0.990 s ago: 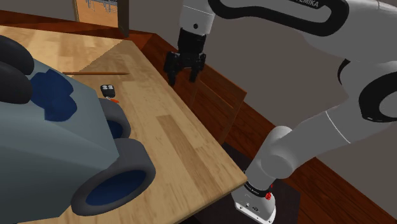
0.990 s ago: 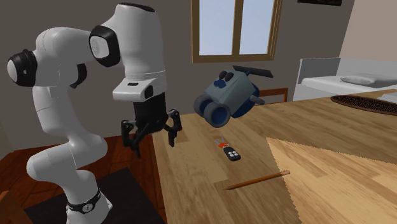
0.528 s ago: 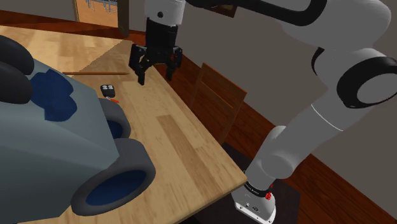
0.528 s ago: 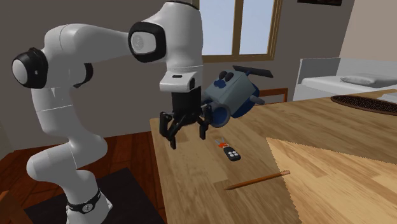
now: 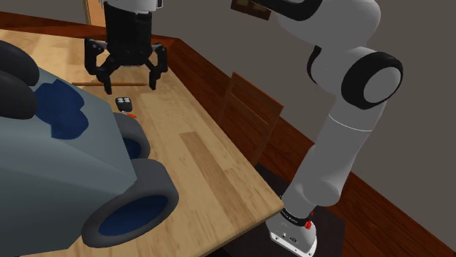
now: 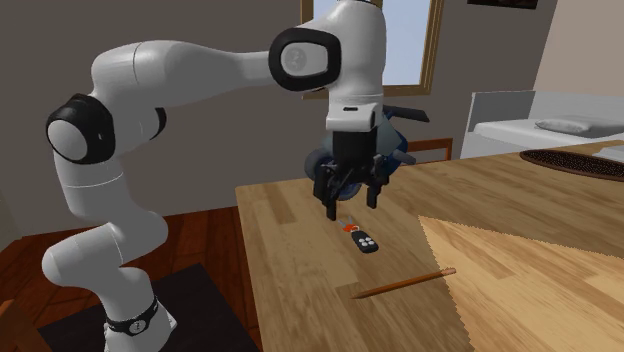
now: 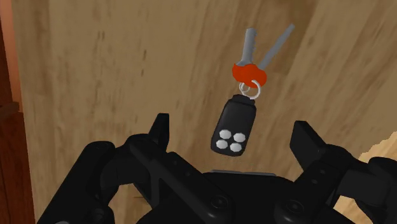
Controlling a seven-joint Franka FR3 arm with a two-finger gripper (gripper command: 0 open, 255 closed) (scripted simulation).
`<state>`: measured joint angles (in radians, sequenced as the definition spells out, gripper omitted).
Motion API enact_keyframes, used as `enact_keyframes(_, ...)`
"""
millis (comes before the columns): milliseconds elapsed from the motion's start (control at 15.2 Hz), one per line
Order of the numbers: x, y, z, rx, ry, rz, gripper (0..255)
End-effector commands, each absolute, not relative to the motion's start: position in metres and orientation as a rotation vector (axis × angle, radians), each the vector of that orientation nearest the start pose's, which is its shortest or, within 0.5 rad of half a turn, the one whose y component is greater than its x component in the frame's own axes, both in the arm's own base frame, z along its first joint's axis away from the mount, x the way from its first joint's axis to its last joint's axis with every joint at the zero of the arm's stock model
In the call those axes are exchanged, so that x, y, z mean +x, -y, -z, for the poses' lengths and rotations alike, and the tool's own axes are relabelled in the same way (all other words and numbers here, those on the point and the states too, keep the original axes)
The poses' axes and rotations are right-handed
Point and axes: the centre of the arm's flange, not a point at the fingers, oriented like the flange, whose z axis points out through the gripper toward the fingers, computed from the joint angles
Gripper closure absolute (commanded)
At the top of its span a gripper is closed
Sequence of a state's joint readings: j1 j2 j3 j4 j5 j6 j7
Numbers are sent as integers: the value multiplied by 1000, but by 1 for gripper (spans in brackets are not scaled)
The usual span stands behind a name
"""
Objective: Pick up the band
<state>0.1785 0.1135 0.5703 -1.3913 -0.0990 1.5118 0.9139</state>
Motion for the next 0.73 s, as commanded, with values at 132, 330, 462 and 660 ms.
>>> enact_keyframes(132,452,-382,-632,-3136,-291,74,0)
enact_keyframes(330,452,-382,-616,-3136,-291,74,0)
enact_keyframes(462,452,-382,-608,-3136,-291,74,0)
enact_keyframes(660,452,-381,-608,-3136,-291,74,255)
